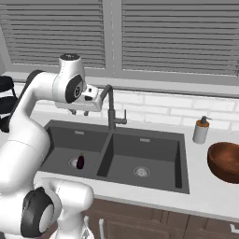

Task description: Pick the eggplant from the sink and place it in the bowl. Then pick the bowl and place it in the microwave. Then close the microwave door and press the start button.

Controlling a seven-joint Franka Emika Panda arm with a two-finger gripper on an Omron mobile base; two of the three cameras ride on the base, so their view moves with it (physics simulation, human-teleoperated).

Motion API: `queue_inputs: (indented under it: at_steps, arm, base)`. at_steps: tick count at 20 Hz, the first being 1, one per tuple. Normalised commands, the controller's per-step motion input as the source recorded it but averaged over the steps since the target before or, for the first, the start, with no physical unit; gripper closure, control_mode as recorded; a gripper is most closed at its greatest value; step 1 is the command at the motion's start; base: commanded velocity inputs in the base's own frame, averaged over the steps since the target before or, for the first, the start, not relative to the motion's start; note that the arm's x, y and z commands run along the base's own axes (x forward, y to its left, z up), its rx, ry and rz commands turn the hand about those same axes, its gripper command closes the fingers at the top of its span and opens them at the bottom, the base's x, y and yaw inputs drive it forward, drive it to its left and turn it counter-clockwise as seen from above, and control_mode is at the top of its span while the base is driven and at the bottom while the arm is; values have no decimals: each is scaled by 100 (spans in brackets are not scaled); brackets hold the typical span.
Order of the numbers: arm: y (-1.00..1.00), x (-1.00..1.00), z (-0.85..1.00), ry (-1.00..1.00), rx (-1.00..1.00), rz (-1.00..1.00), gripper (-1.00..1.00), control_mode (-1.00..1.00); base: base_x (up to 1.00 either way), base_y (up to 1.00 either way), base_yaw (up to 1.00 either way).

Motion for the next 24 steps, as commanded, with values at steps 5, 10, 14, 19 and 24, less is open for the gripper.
queue_inputs:
  at_steps: [5, 10, 14, 19, 24]
  arm:
    - [0, -17, 0, -1, 0, 0, -100, -100]
    - [27, -54, -17, 0, 0, 0, -100, -100]
    - [41, -35, -41, 0, 0, 0, -100, -100]
    - [46, -11, -45, 0, 0, 0, -100, -100]
    - [37, 6, -39, 3, -3, 0, -100, -100]
  base:
    - [0, 0, 0]
    - [0, 0, 0]
    - [0, 0, 0]
    - [0, 0, 0]
    - [0, 0, 0]
